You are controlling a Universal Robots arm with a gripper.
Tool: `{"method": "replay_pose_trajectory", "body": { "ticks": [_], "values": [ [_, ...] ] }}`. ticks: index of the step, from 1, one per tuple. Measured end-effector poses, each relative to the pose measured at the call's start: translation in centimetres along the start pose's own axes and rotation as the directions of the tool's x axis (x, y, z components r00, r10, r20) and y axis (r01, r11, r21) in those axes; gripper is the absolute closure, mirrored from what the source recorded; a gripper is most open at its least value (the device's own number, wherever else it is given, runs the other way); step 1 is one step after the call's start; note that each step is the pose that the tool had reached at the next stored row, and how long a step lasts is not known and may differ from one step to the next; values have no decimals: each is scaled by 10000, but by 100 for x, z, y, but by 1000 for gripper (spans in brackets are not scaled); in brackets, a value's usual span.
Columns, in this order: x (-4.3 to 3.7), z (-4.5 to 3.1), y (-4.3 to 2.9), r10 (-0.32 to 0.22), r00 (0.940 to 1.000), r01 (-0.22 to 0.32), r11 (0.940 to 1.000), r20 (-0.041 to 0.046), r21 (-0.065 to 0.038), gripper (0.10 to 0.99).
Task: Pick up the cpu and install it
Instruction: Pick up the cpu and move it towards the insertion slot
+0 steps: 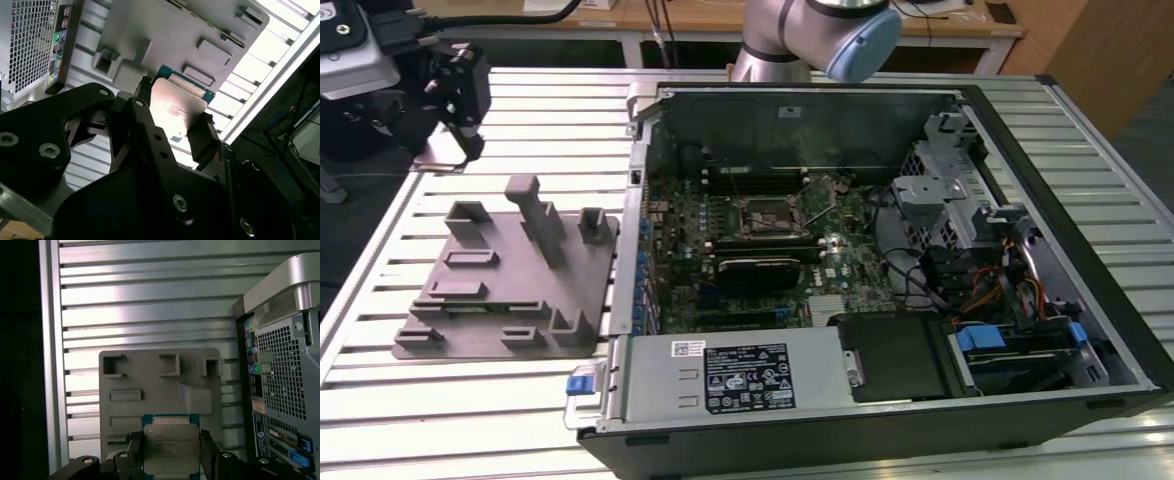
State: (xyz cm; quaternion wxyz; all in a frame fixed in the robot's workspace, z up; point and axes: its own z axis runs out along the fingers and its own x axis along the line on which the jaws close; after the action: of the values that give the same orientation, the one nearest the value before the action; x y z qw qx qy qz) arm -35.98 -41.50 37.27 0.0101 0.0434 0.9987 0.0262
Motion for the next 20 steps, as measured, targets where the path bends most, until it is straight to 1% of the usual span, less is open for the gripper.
{"method": "replay_pose_trajectory", "body": {
  "ticks": [20],
  "values": [
    [-419,9,36,0,10000,0,10000,0,1,545]
  ]
}}
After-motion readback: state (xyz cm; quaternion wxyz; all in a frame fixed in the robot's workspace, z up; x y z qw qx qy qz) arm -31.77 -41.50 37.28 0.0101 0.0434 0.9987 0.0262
